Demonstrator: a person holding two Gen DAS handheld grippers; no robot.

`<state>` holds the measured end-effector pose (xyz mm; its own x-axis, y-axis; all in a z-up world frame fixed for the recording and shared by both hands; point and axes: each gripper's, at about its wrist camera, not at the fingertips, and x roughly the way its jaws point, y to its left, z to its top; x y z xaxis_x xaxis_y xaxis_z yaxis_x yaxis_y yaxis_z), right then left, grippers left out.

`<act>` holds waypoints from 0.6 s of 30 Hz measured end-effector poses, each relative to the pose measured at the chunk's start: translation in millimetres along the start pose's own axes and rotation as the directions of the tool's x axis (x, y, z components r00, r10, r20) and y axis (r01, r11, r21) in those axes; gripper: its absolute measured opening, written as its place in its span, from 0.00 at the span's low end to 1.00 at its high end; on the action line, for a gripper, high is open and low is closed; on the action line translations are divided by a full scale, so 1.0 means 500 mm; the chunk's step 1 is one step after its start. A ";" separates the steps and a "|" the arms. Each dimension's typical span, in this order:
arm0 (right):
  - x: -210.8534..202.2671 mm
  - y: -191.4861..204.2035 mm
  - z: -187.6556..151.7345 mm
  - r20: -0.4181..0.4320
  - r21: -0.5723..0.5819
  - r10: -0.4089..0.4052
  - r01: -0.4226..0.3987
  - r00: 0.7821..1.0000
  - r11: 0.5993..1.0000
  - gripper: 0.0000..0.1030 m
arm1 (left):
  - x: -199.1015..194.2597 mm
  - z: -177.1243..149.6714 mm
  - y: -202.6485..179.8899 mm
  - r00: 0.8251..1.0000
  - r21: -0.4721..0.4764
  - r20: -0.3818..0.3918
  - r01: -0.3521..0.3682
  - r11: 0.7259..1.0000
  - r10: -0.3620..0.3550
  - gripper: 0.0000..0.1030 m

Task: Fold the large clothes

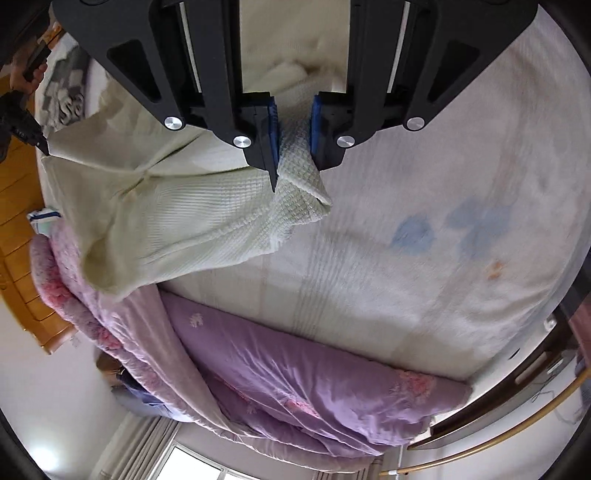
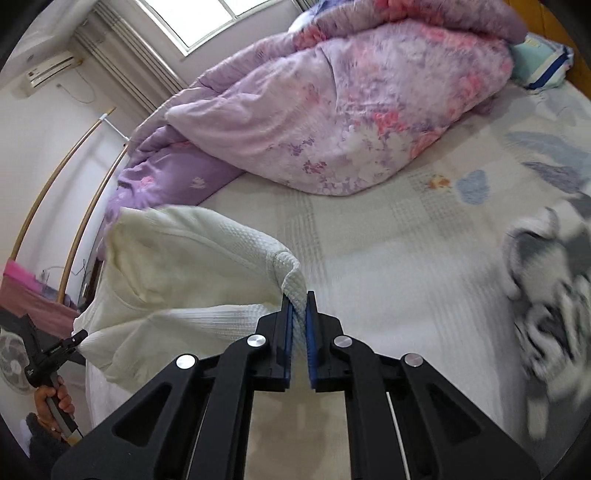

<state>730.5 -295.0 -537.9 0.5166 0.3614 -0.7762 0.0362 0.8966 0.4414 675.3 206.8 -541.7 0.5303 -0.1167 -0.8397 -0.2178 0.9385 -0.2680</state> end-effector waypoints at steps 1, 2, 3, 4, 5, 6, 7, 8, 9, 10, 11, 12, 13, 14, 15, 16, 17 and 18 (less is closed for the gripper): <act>-0.025 0.008 -0.018 -0.001 -0.006 -0.004 0.004 1.000 1.000 0.06 | -0.025 -0.030 0.019 1.000 -0.010 -0.006 0.002 1.000 -0.002 0.13; -0.043 0.017 -0.033 -0.006 -0.005 -0.007 0.007 1.000 1.000 0.06 | -0.056 -0.067 0.036 1.000 -0.027 -0.022 0.003 1.000 -0.003 0.13; -0.076 0.019 -0.062 -0.013 -0.004 -0.011 0.011 1.000 1.000 0.06 | -0.070 -0.090 0.051 1.000 -0.037 -0.031 -0.002 0.999 0.001 0.13; -0.107 0.019 -0.093 -0.024 -0.008 -0.019 0.019 1.000 1.000 0.06 | -0.089 -0.120 0.066 0.999 -0.049 -0.045 -0.007 0.999 0.005 0.13; -0.134 0.017 -0.127 -0.043 -0.008 -0.034 0.034 0.999 0.999 0.06 | -0.114 -0.161 0.085 0.998 -0.074 -0.067 -0.014 0.997 0.009 0.13; -0.160 0.013 -0.165 -0.063 0.001 -0.041 0.041 0.997 0.999 0.06 | -0.132 -0.192 0.101 0.996 -0.092 -0.084 -0.024 0.996 0.016 0.13; -0.171 0.012 -0.194 -0.089 0.008 -0.048 0.048 0.995 0.999 0.06 | -0.149 -0.225 0.119 0.994 -0.112 -0.106 -0.036 0.993 0.024 0.13; -0.178 0.007 -0.224 -0.110 0.009 -0.064 0.065 0.992 0.998 0.06 | -0.159 -0.266 0.140 0.990 -0.144 -0.139 -0.049 0.988 0.029 0.14; -0.187 -0.005 -0.272 -0.147 0.003 -0.099 0.101 0.984 0.995 0.09 | -0.166 -0.302 0.160 0.985 -0.181 -0.168 -0.058 0.982 0.028 0.17; -0.187 -0.017 -0.308 -0.187 0.003 -0.121 0.124 0.975 0.992 0.11 | -0.170 -0.350 0.184 0.976 -0.237 -0.216 -0.069 0.969 0.016 0.20; -0.177 -0.034 -0.347 -0.254 0.016 -0.141 0.150 0.957 0.988 0.12 | -0.174 -0.378 0.197 0.970 -0.269 -0.241 -0.072 0.960 0.005 0.21; -0.163 -0.063 -0.399 -0.339 0.056 -0.154 0.184 0.928 0.981 0.12 | -0.181 -0.413 0.213 0.966 -0.301 -0.257 -0.089 0.949 0.009 0.27; -0.159 -0.077 -0.423 -0.369 0.074 -0.154 0.194 0.916 0.978 0.12 | -0.195 -0.454 0.228 0.962 -0.328 -0.272 -0.115 0.938 0.023 0.32; -0.153 -0.096 -0.460 -0.418 0.094 -0.152 0.210 0.896 0.973 0.12 | -0.200 -0.478 0.236 0.957 -0.337 -0.289 -0.124 0.933 0.022 0.32; -0.151 -0.105 -0.478 -0.442 0.112 -0.148 0.218 0.885 0.969 0.12 | -0.206 -0.508 0.241 0.949 -0.346 -0.315 -0.135 0.929 0.021 0.32; -0.155 -0.113 -0.497 -0.460 0.145 -0.129 0.218 0.879 0.965 0.12 | -0.215 -0.531 0.242 0.948 -0.358 -0.318 -0.145 0.923 0.026 0.32; -0.158 -0.118 -0.512 -0.470 0.187 -0.085 0.193 0.879 0.963 0.13 | -0.235 -0.555 0.243 0.957 -0.386 -0.288 -0.144 0.911 0.030 0.33; -0.162 -0.117 -0.518 -0.473 0.199 -0.072 0.186 0.878 0.962 0.15 | -0.248 -0.567 0.243 0.965 -0.415 -0.261 -0.139 0.899 0.029 0.40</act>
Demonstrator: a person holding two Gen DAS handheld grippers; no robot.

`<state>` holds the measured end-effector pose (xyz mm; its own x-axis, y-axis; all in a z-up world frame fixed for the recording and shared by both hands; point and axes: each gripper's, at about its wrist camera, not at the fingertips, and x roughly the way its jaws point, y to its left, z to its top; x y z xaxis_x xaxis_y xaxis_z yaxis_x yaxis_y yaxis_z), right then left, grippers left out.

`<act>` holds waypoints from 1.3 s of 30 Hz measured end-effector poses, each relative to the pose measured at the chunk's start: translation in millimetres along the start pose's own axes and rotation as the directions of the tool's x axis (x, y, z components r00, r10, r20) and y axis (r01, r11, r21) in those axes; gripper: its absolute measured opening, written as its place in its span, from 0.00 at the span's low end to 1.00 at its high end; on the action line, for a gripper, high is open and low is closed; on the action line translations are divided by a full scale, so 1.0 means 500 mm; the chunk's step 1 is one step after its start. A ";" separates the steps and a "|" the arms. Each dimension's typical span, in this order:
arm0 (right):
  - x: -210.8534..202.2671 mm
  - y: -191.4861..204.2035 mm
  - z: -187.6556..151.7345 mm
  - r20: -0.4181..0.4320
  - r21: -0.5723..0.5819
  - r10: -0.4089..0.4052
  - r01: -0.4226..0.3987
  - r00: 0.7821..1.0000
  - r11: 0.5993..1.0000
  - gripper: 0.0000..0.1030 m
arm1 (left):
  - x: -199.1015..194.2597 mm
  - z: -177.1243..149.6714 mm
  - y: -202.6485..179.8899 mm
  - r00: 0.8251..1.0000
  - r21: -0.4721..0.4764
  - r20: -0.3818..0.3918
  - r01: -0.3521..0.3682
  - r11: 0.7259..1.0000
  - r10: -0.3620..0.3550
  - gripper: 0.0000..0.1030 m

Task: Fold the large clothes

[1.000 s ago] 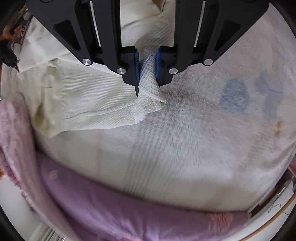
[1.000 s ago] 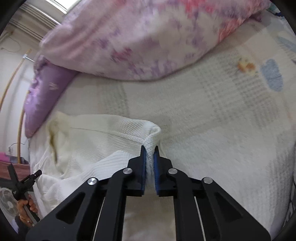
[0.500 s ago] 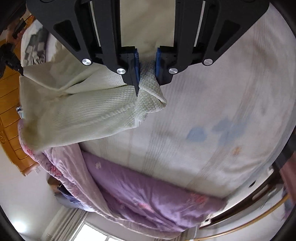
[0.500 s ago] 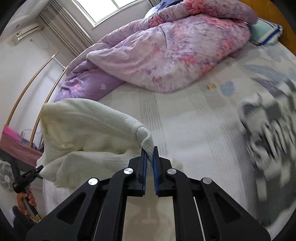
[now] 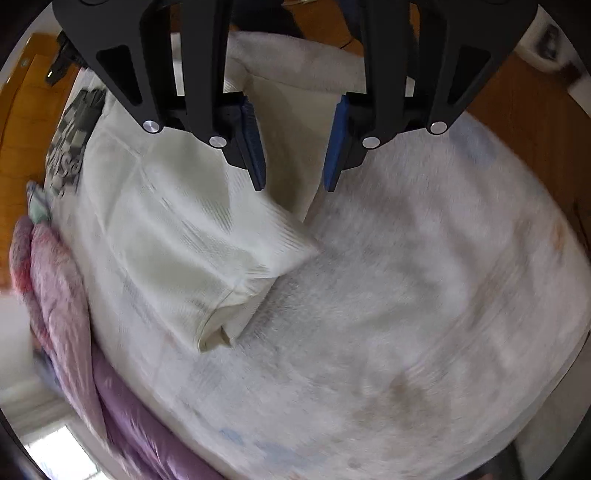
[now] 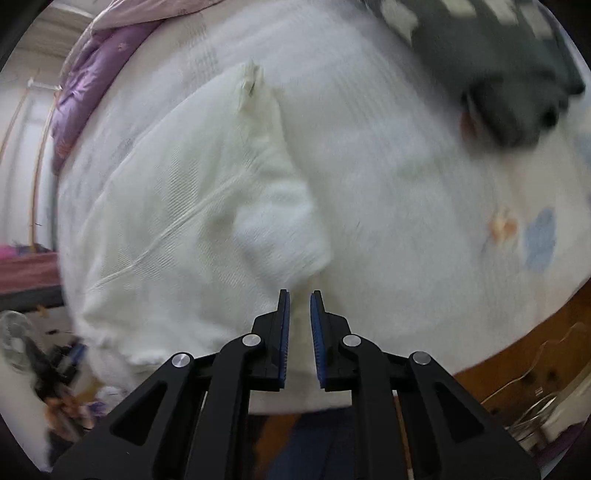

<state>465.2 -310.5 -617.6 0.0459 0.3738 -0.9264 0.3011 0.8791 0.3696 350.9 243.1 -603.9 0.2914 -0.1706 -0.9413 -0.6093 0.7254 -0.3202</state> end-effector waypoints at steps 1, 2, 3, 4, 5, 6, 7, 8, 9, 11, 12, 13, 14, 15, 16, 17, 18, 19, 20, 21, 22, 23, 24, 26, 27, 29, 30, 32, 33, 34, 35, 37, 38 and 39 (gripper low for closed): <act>-0.003 0.002 -0.005 0.000 0.006 0.002 -0.002 1.000 1.000 0.17 | -0.012 -0.013 0.009 0.999 -0.043 0.036 0.018 0.999 -0.016 0.52; -0.007 0.005 -0.004 0.007 0.014 0.014 -0.014 1.000 1.000 0.23 | -0.020 -0.022 0.014 0.997 -0.078 0.068 0.028 0.997 -0.023 0.57; -0.011 0.006 -0.002 0.019 0.028 0.031 -0.031 0.999 0.999 0.33 | -0.028 -0.030 0.019 0.995 -0.107 0.093 0.041 0.993 -0.031 0.61; -0.017 0.007 0.002 0.039 0.041 0.042 -0.044 0.998 0.998 0.42 | -0.030 -0.033 0.015 0.993 -0.125 0.108 0.059 0.990 -0.045 0.63; -0.025 0.008 0.007 0.084 0.061 0.058 -0.064 0.995 0.996 0.54 | -0.033 -0.036 0.007 0.990 -0.133 0.126 0.087 0.987 -0.070 0.65; -0.024 0.008 0.012 0.109 0.073 0.065 -0.073 0.992 0.995 0.55 | -0.030 -0.033 -0.003 0.988 -0.125 0.130 0.102 0.987 -0.086 0.69; -0.019 0.007 0.017 0.127 0.092 0.065 -0.077 0.990 0.993 0.55 | -0.016 -0.026 -0.017 0.990 -0.106 0.115 0.095 0.990 -0.083 0.72; -0.007 0.006 0.023 0.130 0.117 0.046 -0.061 0.990 0.991 0.55 | -0.007 -0.018 -0.020 0.992 -0.093 0.100 0.090 0.992 -0.081 0.72; 0.007 0.003 0.031 0.125 0.141 0.023 -0.040 0.992 0.989 0.55 | 0.013 -0.010 -0.029 0.993 -0.080 0.083 0.089 0.993 -0.083 0.72; 0.056 -0.014 0.040 0.125 0.211 0.075 -0.101 0.989 0.972 0.55 | 0.061 0.006 -0.039 0.998 -0.058 0.039 0.061 0.996 -0.059 0.72; 0.074 -0.027 0.040 0.131 0.249 0.098 -0.128 0.987 0.960 0.44 | 0.091 0.015 -0.045 1.000 -0.040 0.008 0.022 0.999 -0.022 0.67; 0.082 -0.036 0.038 0.149 0.272 0.118 -0.155 0.982 0.950 0.31 | 0.118 0.020 -0.047 1.000 -0.016 -0.010 0.000 1.000 0.000 0.36; 0.085 -0.039 0.035 0.174 0.279 0.115 -0.161 0.978 0.947 0.09 | 0.134 0.022 -0.047 1.000 0.003 -0.025 -0.015 1.000 0.015 0.12; 0.078 -0.037 0.033 0.194 0.273 0.080 -0.133 0.978 0.953 0.09 | 0.155 0.024 -0.045 0.998 0.021 -0.059 -0.035 0.999 0.036 0.04; 0.071 -0.032 0.030 0.213 0.257 0.061 -0.116 0.975 0.959 0.09 | 0.165 0.023 -0.043 0.996 0.029 -0.077 -0.045 0.999 0.047 0.04; 0.063 -0.026 0.022 0.227 0.240 0.046 -0.102 0.973 0.965 0.08 | 0.163 0.020 -0.041 0.996 0.040 -0.072 -0.045 0.998 0.048 0.04; 0.053 -0.019 0.014 0.238 0.220 0.027 -0.081 0.971 0.972 0.08 | 0.155 0.015 -0.040 0.997 0.054 -0.063 -0.043 0.998 0.046 0.04; 0.044 -0.015 0.005 0.243 0.205 0.014 -0.066 0.970 0.977 0.08 | 0.146 0.008 -0.037 0.997 0.068 -0.062 -0.036 0.997 0.040 0.04; 0.043 -0.014 -0.003 0.245 0.198 0.006 -0.056 0.970 0.979 0.08 | 0.140 0.001 -0.034 0.997 0.077 -0.064 -0.033 0.996 0.038 0.04; 0.040 -0.014 -0.007 0.247 0.187 -0.014 -0.033 0.969 0.982 0.08 | 0.133 -0.008 -0.029 0.997 0.084 -0.072 -0.027 0.996 0.033 0.04; 0.040 -0.016 -0.009 0.245 0.179 -0.037 -0.008 0.969 0.984 0.08 | 0.129 -0.017 -0.021 0.996 0.084 -0.082 -0.021 0.996 0.028 0.04; 0.043 -0.018 -0.014 0.242 0.176 -0.052 0.009 0.969 0.984 0.08 | 0.128 -0.027 -0.011 0.995 0.085 -0.097 -0.015 0.996 0.024 0.04; 0.061 -0.015 -0.015 0.231 0.175 -0.065 0.024 0.971 0.984 0.09 | 0.133 -0.035 -0.003 0.994 0.090 -0.110 -0.010 0.996 0.020 0.04; 0.082 -0.031 -0.021 0.205 0.172 -0.072 0.037 0.976 0.984 0.14 | 0.146 -0.041 0.007 0.993 0.087 -0.119 -0.004 0.996 0.014 0.09; 0.093 -0.032 -0.015 0.195 0.167 -0.094 0.061 0.976 0.984 0.20 | 0.154 -0.039 0.013 0.992 0.075 -0.126 -0.010 0.997 0.020 0.25; 0.101 -0.031 -0.003 0.145 0.175 -0.170 0.144 0.975 0.974 0.33 | 0.159 -0.032 0.023 0.991 0.051 -0.131 -0.013 0.999 0.020 0.53; 0.093 -0.024 -0.001 0.148 0.176 -0.206 0.179 0.967 0.968 0.39 | 0.154 -0.029 0.025 0.994 0.040 -0.113 -0.001 0.999 0.006 0.64; 0.063 -0.005 -0.003 0.190 0.169 -0.285 0.255 0.939 0.952 0.44 | 0.137 -0.025 0.030 0.998 0.029 -0.059 0.014 0.999 -0.013 0.75; 0.037 0.016 -0.006 0.230 0.169 -0.361 0.328 0.904 0.929 0.45 | 0.133 -0.025 0.033 0.999 0.027 -0.045 0.011 1.000 -0.010 0.75; 0.020 0.038 -0.009 0.266 0.156 -0.384 0.353 0.884 0.922 0.46 | 0.132 -0.025 0.037 0.999 0.025 -0.043 0.006 1.000 -0.005 0.75; 0.008 0.071 -0.008 0.310 0.125 -0.367 0.345 0.877 0.930 0.46 | 0.134 -0.027 0.040 0.999 0.021 -0.043 -0.001 1.000 0.002 0.75; 0.009 0.153 0.006 0.361 0.004 -0.255 0.272 0.897 0.962 0.42 | 0.142 -0.034 0.053 0.998 0.001 -0.055 -0.004 1.000 0.004 0.75; 0.021 0.210 0.017 0.372 -0.084 -0.195 0.242 0.908 0.967 0.34 | 0.145 -0.039 0.062 0.998 -0.010 -0.062 -0.007 1.000 0.006 0.75; 0.034 0.251 0.023 0.374 -0.143 -0.150 0.216 0.915 0.966 0.25 | 0.150 -0.042 0.069 0.998 -0.028 -0.061 -0.005 1.000 0.003 0.75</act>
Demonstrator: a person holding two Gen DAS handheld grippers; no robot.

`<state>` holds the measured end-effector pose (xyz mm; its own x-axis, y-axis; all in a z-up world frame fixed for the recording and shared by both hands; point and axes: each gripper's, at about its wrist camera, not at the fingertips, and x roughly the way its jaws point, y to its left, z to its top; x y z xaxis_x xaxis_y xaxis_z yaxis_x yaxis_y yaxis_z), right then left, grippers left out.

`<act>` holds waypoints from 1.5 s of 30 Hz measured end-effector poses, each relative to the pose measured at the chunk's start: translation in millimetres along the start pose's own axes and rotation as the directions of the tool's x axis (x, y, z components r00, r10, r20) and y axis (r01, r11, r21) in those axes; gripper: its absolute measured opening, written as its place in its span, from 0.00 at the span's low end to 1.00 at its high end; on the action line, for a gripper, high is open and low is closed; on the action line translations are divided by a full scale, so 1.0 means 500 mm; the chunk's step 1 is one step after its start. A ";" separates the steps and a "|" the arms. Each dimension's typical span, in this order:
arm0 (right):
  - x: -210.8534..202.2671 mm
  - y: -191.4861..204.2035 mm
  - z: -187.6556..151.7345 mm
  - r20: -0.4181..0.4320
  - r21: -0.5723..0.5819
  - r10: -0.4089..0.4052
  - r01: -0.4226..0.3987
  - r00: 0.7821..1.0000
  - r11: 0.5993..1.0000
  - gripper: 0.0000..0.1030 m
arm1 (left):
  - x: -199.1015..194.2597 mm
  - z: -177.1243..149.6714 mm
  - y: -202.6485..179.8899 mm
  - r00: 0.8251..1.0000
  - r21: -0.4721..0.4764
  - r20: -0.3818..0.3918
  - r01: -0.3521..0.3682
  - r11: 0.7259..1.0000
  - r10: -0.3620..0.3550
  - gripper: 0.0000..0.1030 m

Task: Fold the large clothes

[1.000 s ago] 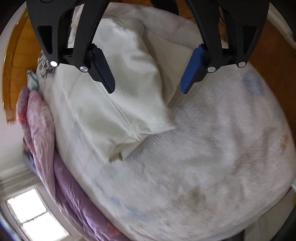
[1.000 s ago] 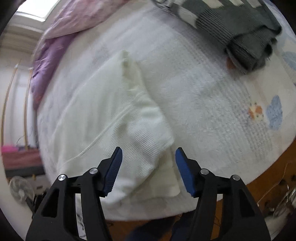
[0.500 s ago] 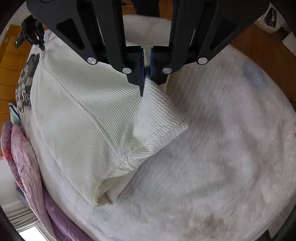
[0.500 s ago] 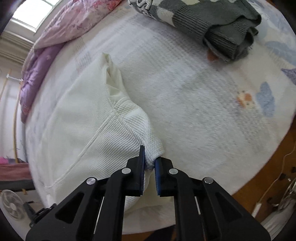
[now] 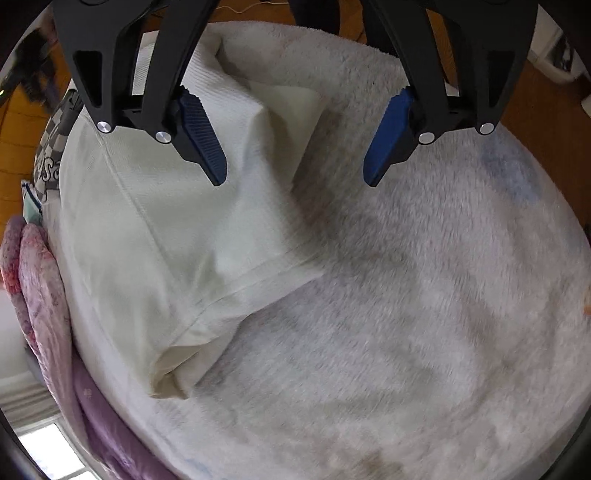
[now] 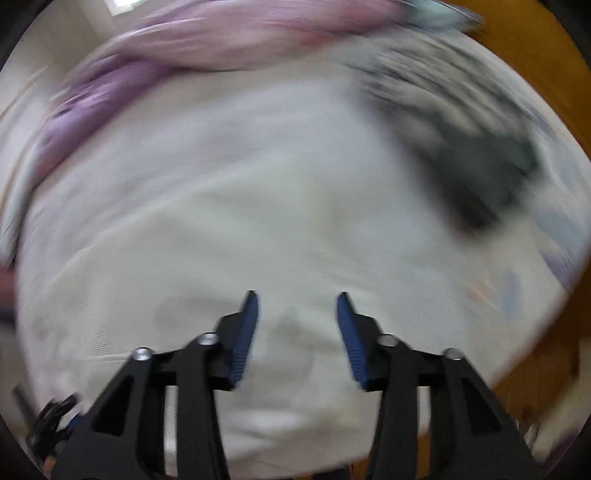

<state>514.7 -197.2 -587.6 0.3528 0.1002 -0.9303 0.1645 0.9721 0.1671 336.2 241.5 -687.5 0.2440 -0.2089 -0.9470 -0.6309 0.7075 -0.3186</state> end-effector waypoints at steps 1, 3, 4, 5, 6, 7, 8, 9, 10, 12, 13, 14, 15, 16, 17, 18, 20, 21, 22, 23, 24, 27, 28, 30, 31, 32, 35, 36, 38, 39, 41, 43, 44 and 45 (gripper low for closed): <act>0.013 0.047 0.007 -0.007 -0.046 0.065 -0.065 0.998 0.997 0.20 | 0.007 -0.001 0.003 1.000 -0.010 0.000 -0.001 1.000 0.001 0.75; 0.065 0.143 0.036 -0.050 -0.116 0.154 -0.159 0.987 0.980 0.07 | 0.016 -0.011 0.012 1.000 -0.024 -0.018 -0.010 1.000 0.010 0.75; 0.095 0.187 0.047 -0.071 -0.153 0.181 -0.190 0.981 0.970 0.06 | 0.020 -0.014 0.014 1.000 -0.024 -0.022 -0.011 1.000 0.010 0.75; 0.128 0.222 0.056 -0.092 -0.173 0.204 -0.217 0.975 0.961 0.05 | 0.024 -0.015 0.015 1.000 -0.020 -0.026 -0.014 1.000 0.014 0.75; 0.155 0.244 0.063 -0.114 -0.182 0.206 -0.224 0.972 0.957 0.04 | 0.027 -0.018 0.018 0.999 -0.013 -0.030 -0.018 1.000 0.018 0.75; 0.194 0.271 0.072 -0.148 -0.187 0.213 -0.239 0.966 0.953 0.04 | 0.026 -0.020 0.022 1.000 -0.013 -0.027 -0.015 1.000 0.015 0.75; 0.226 0.288 0.076 -0.170 -0.185 0.214 -0.245 0.962 0.952 0.04 | 0.027 -0.021 0.025 1.000 -0.018 -0.023 -0.011 1.000 0.011 0.75; 0.260 0.304 0.086 -0.195 -0.199 0.198 -0.236 0.961 0.951 0.04 | 0.028 -0.021 0.028 1.000 -0.026 -0.023 -0.009 1.000 0.009 0.76; 0.285 0.319 0.086 -0.223 -0.219 0.170 -0.219 0.960 0.951 0.04 | 0.037 -0.033 0.015 1.000 -0.031 -0.023 -0.007 0.999 0.007 0.77; 0.342 0.334 0.067 -0.297 -0.232 0.118 -0.191 0.948 0.954 0.03 | 0.043 -0.037 0.013 1.000 -0.025 -0.022 -0.008 1.000 0.008 0.78; 0.365 0.325 0.066 -0.324 -0.206 0.132 -0.206 0.937 0.957 0.01 | 0.044 -0.038 0.010 1.000 -0.017 -0.019 -0.012 1.000 0.012 0.78; 0.374 0.311 0.070 -0.329 -0.165 0.167 -0.230 0.929 0.959 0.00 | 0.048 -0.042 0.003 1.000 -0.015 -0.018 -0.014 1.000 0.013 0.78; 0.375 0.301 0.069 -0.335 -0.124 0.194 -0.247 0.922 0.961 0.00 | 0.051 -0.044 -0.001 1.000 -0.014 -0.017 -0.016 1.000 0.016 0.78; 0.371 0.288 0.067 -0.342 -0.076 0.219 -0.259 0.914 0.963 0.00 | 0.055 -0.047 -0.009 1.000 -0.014 -0.016 -0.018 1.000 0.018 0.78; 0.364 0.281 0.057 -0.352 -0.053 0.226 -0.260 0.908 0.964 0.00 | 0.058 -0.046 -0.017 1.000 -0.015 -0.015 -0.019 1.000 0.018 0.78; 0.352 0.274 0.039 -0.360 -0.042 0.230 -0.262 0.904 0.964 0.00 | 0.059 -0.047 -0.030 1.000 -0.016 -0.017 -0.018 1.000 0.017 0.78; 0.323 0.266 -0.003 -0.362 -0.044 0.231 -0.264 0.903 0.964 0.00 | 0.059 -0.047 -0.034 1.000 -0.016 -0.027 -0.010 1.000 0.010 0.78; 0.307 0.263 -0.035 -0.365 -0.059 0.221 -0.259 0.904 0.964 0.01 | 0.060 -0.047 -0.037 0.999 -0.015 -0.032 -0.004 1.000 0.003 0.79; 0.294 0.258 -0.063 -0.369 -0.073 0.206 -0.250 0.906 0.966 0.01 | 0.063 -0.050 -0.032 0.999 -0.013 -0.036 0.002 1.000 -0.002 0.78; 0.282 0.255 -0.090 -0.371 -0.081 0.198 -0.244 0.907 0.966 0.01 | 0.065 -0.054 -0.036 0.999 -0.004 -0.045 0.006 1.000 -0.006 0.78; 0.268 0.249 -0.122 -0.371 -0.085 0.185 -0.232 0.910 0.969 0.01 | 0.067 -0.057 -0.039 0.999 0.004 -0.047 0.006 1.000 -0.005 0.78; 0.256 0.233 -0.163 -0.332 -0.077 0.181 -0.217 0.926 0.973 0.01 | 0.080 -0.075 -0.050 0.999 0.016 -0.053 0.012 1.000 -0.011 0.76; 0.264 0.240 -0.165 -0.328 -0.073 0.175 -0.209 0.928 0.975 0.00 | 0.080 -0.078 -0.051 0.998 0.012 -0.053 0.018 1.000 -0.017 0.75; 0.290 0.236 -0.159 -0.339 -0.069 0.177 -0.212 0.924 0.975 0.00 | 0.082 -0.080 -0.047 0.998 -0.004 -0.059 0.032 0.999 -0.032 0.72; 0.297 0.235 -0.158 -0.342 -0.071 0.182 -0.218 0.922 0.973 0.00 | 0.078 -0.083 -0.032 0.997 -0.013 -0.063 0.042 0.999 -0.043 0.67; 0.302 0.238 -0.152 -0.350 -0.075 0.186 -0.226 0.918 0.971 0.00 | 0.078 -0.082 -0.025 0.996 -0.027 -0.068 0.061 0.998 -0.063 0.63; 0.289 0.247 -0.151 -0.351 -0.103 0.196 -0.246 0.916 0.964 0.00 | 0.075 -0.079 -0.009 0.987 -0.047 -0.100 0.125 0.991 -0.129 0.30; 0.277 0.244 -0.145 -0.343 -0.115 0.196 -0.249 0.919 0.962 0.03 | 0.075 -0.079 -0.011 0.984 -0.048 -0.114 0.135 0.990 -0.139 0.19; 0.241 0.255 -0.157 -0.308 -0.160 0.180 -0.237 0.934 0.958 0.06 | 0.072 -0.075 -0.025 0.982 -0.032 -0.125 0.137 0.990 -0.140 0.09; 0.228 0.264 -0.163 -0.292 -0.183 0.170 -0.229 0.941 0.956 0.16 | 0.072 -0.069 -0.031 0.982 -0.030 -0.128 0.135 0.990 -0.138 0.07; 0.186 0.285 -0.190 -0.257 -0.241 0.200 -0.263 0.946 0.934 0.24 | 0.061 -0.061 -0.039 0.979 -0.051 -0.130 0.149 0.987 -0.155 0.06; 0.154 0.306 -0.220 -0.228 -0.297 0.249 -0.311 0.941 0.903 0.31 | 0.036 -0.050 -0.048 0.970 -0.072 -0.120 0.201 0.977 -0.209 0.06; 0.128 0.329 -0.246 -0.220 -0.344 0.293 -0.355 0.930 0.869 0.39 | 0.013 -0.043 -0.059 0.965 -0.071 -0.117 0.226 0.972 -0.233 0.06; 0.114 0.347 -0.269 -0.217 -0.378 0.322 -0.384 0.921 0.842 0.49 | 0.001 -0.039 -0.063 0.960 -0.068 -0.116 0.248 0.966 -0.255 0.06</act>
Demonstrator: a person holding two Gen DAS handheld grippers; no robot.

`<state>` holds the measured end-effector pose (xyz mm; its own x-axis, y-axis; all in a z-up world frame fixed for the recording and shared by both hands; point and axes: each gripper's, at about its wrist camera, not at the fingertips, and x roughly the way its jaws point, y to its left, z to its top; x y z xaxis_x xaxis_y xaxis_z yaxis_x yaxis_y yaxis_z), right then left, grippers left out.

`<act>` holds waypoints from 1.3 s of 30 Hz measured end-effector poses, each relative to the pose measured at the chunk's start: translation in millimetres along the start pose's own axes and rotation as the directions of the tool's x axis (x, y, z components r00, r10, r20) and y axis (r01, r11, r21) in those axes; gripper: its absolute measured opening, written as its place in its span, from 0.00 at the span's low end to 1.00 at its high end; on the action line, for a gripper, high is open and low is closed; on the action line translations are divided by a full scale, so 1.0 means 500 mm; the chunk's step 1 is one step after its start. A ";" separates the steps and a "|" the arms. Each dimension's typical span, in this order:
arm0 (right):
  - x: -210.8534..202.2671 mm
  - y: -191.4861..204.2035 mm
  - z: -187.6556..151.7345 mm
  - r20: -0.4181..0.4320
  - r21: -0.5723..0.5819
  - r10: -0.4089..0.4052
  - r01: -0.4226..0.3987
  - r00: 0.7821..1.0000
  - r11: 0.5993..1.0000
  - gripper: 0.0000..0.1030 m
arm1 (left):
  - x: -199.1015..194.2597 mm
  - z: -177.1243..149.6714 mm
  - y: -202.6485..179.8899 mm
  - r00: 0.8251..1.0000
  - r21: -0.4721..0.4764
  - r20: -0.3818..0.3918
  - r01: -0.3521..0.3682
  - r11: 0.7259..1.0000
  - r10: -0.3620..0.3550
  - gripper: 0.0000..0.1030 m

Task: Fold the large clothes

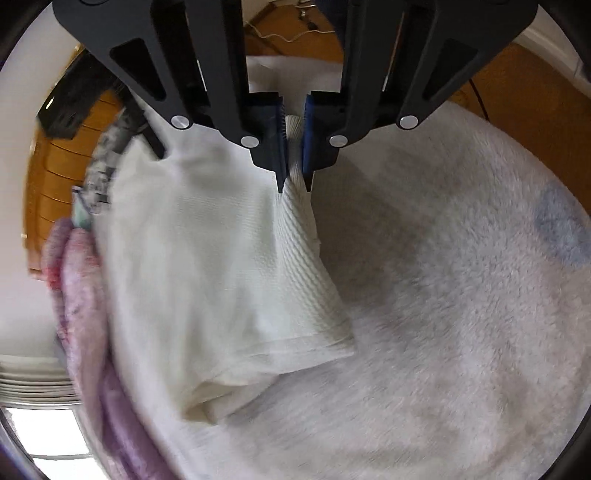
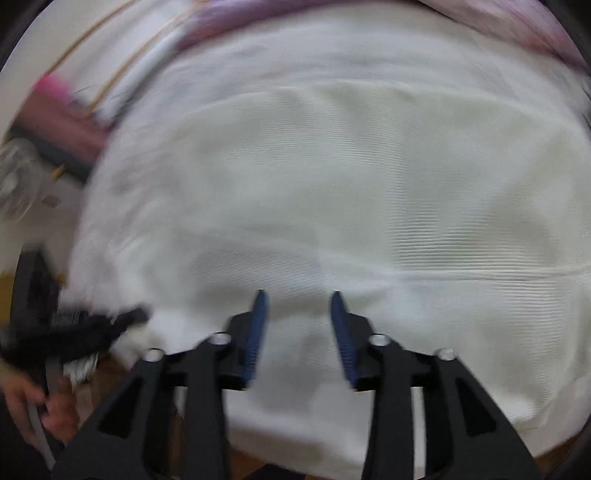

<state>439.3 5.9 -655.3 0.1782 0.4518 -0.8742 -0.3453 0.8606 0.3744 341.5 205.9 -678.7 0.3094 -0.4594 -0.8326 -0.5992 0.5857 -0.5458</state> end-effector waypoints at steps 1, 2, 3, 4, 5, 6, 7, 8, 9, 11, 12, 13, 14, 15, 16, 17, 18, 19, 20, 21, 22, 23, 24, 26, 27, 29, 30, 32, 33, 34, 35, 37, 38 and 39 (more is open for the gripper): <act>-0.006 0.034 -0.015 0.014 -0.057 0.026 -0.025 1.000 0.998 0.50 | -0.019 -0.007 -0.014 1.000 0.005 -0.004 0.024 1.000 -0.024 0.06; -0.011 0.068 -0.030 0.023 -0.119 0.049 -0.046 0.999 0.992 0.51 | -0.027 -0.007 -0.020 0.999 0.002 -0.012 0.053 0.999 -0.053 0.06; -0.009 0.095 -0.035 0.030 -0.154 0.066 -0.061 0.997 0.986 0.51 | -0.032 -0.004 -0.021 0.996 -0.010 -0.022 0.083 0.996 -0.083 0.06; -0.010 0.124 -0.045 0.036 -0.188 0.096 -0.087 0.995 0.978 0.52 | -0.038 0.000 -0.024 0.993 -0.030 -0.028 0.111 0.993 -0.112 0.06; -0.010 0.143 -0.052 0.036 -0.205 0.114 -0.105 0.993 0.973 0.52 | -0.040 0.004 -0.023 0.991 -0.044 -0.031 0.125 0.991 -0.127 0.06; -0.014 0.156 -0.060 0.039 -0.221 0.127 -0.116 0.991 0.968 0.54 | -0.042 0.002 -0.022 0.989 -0.053 -0.035 0.139 0.989 -0.141 0.06; -0.017 0.167 -0.070 0.040 -0.235 0.138 -0.125 0.990 0.964 0.55 | -0.045 0.002 -0.028 0.988 -0.057 -0.036 0.148 0.987 -0.150 0.06; -0.022 0.174 -0.086 0.043 -0.252 0.134 -0.119 0.990 0.960 0.55 | -0.045 0.008 -0.033 0.987 -0.055 -0.038 0.156 0.986 -0.158 0.06; -0.023 0.178 -0.089 0.052 -0.268 0.110 -0.093 0.993 0.959 0.56 | -0.051 0.008 -0.039 0.985 -0.049 -0.039 0.163 0.985 -0.165 0.06; 0.006 0.204 -0.075 0.058 -0.295 0.096 -0.075 0.994 0.952 0.56 | -0.056 0.003 -0.061 0.982 -0.040 -0.038 0.183 0.982 -0.185 0.06; 0.019 0.207 -0.075 0.060 -0.299 0.087 -0.065 0.994 0.952 0.56 | -0.048 0.005 -0.071 0.979 -0.042 -0.041 0.196 0.980 -0.198 0.06; 0.032 0.208 -0.073 0.056 -0.305 0.081 -0.061 0.995 0.950 0.56 | -0.044 0.007 -0.073 0.976 -0.051 -0.048 0.210 0.976 -0.212 0.06; 0.047 0.211 -0.066 0.058 -0.311 0.064 -0.042 0.996 0.949 0.56 | -0.045 0.004 -0.058 0.974 -0.055 -0.056 0.214 0.975 -0.217 0.06; 0.061 0.213 -0.060 0.061 -0.325 0.027 -0.005 0.998 0.946 0.56 | -0.045 0.004 -0.048 0.976 -0.056 -0.061 0.206 0.977 -0.209 0.06; 0.071 0.215 -0.056 0.058 -0.329 0.016 0.003 0.998 0.944 0.56 | -0.043 0.008 -0.047 0.978 -0.056 -0.061 0.196 0.979 -0.199 0.06; 0.083 0.215 -0.052 0.056 -0.325 0.000 0.018 0.998 0.946 0.48 | -0.041 0.012 -0.047 0.978 -0.054 -0.065 0.195 0.979 -0.198 0.06; 0.092 0.212 -0.047 0.039 -0.321 0.009 0.004 0.999 0.947 0.34 | -0.038 0.014 -0.047 0.980 -0.048 -0.070 0.182 0.982 -0.185 0.06; 0.095 0.210 -0.042 0.030 -0.317 0.000 0.010 1.000 0.948 0.27 | -0.036 0.016 -0.052 0.983 -0.037 -0.075 0.167 0.985 -0.170 0.10; 0.096 0.203 -0.037 0.015 -0.312 -0.005 0.009 1.000 0.950 0.11 | -0.038 0.017 -0.052 0.984 -0.039 -0.070 0.159 0.987 -0.161 0.12; 0.094 0.204 -0.037 0.006 -0.302 -0.002 0.003 1.000 0.953 0.10 | -0.043 0.020 -0.056 0.987 -0.044 -0.054 0.150 0.988 -0.152 0.21; 0.089 0.201 -0.038 0.004 -0.289 0.008 -0.007 1.000 0.957 0.10 | -0.049 0.024 -0.059 0.989 -0.042 -0.030 0.146 0.988 -0.148 0.36; 0.081 0.198 -0.037 0.005 -0.280 0.015 -0.013 1.000 0.960 0.10 | -0.053 0.027 -0.064 0.989 -0.041 -0.010 0.146 0.988 -0.147 0.42; 0.071 0.195 -0.041 0.006 -0.274 0.019 -0.017 1.000 0.961 0.09 | -0.055 0.031 -0.068 0.989 -0.039 0.005 0.149 0.988 -0.149 0.46; 0.070 0.191 -0.022 0.010 -0.248 0.040 -0.036 0.999 0.968 0.09 | -0.042 0.042 -0.084 0.993 -0.035 0.004 0.117 0.993 -0.117 0.53; 0.061 0.184 -0.018 0.015 -0.235 0.052 -0.047 0.999 0.971 0.09 | -0.031 0.046 -0.093 0.996 -0.025 0.005 0.091 0.995 -0.091 0.53; 0.038 0.170 -0.016 0.032 -0.214 0.071 -0.063 0.997 0.975 0.08 | -0.008 0.049 -0.119 1.000 0.018 0.014 0.020 1.000 -0.020 0.49; 0.024 0.155 -0.014 0.039 -0.188 0.092 -0.083 0.995 0.979 0.07 | 0.001 0.045 -0.141 0.999 0.060 0.025 -0.029 0.998 0.027 0.27; 0.000 0.128 -0.009 0.057 -0.137 0.116 -0.107 0.992 0.985 0.07 | 0.003 0.027 -0.195 0.993 0.154 0.067 -0.111 0.982 0.102 0.13; -0.012 0.111 -0.004 0.070 -0.106 0.134 -0.126 0.989 0.986 0.07 | -0.001 0.014 -0.222 0.991 0.188 0.086 -0.120 0.975 0.105 0.11; -0.032 0.086 0.004 0.092 -0.060 0.161 -0.156 0.983 0.986 0.07 | -0.006 -0.002 -0.255 0.987 0.236 0.111 -0.138 0.962 0.115 0.11; -0.054 0.066 0.001 0.112 -0.033 0.174 -0.171 0.978 0.985 0.07 | -0.010 -0.015 -0.282 0.985 0.272 0.128 -0.150 0.951 0.119 0.10; -0.106 0.020 0.005 0.165 0.019 0.193 -0.198 0.967 0.980 0.07 | -0.016 -0.052 -0.358 0.980 0.354 0.166 -0.164 0.921 0.111 0.10; -0.136 -0.007 0.003 0.194 0.048 0.203 -0.216 0.960 0.975 0.07 | -0.016 -0.067 -0.386 0.979 0.382 0.176 -0.166 0.909 0.105 0.10; -0.160 -0.031 0.001 0.217 0.075 0.209 -0.229 0.954 0.970 0.07 | -0.016 -0.087 -0.422 0.977 0.423 0.188 -0.172 0.890 0.099 0.10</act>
<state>431.2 -43.5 -591.2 0.2981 0.6614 -0.6883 -0.3065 0.7492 0.5872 433.3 57.0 -553.1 0.3813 -0.2652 -0.8856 -0.2741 0.8824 -0.3823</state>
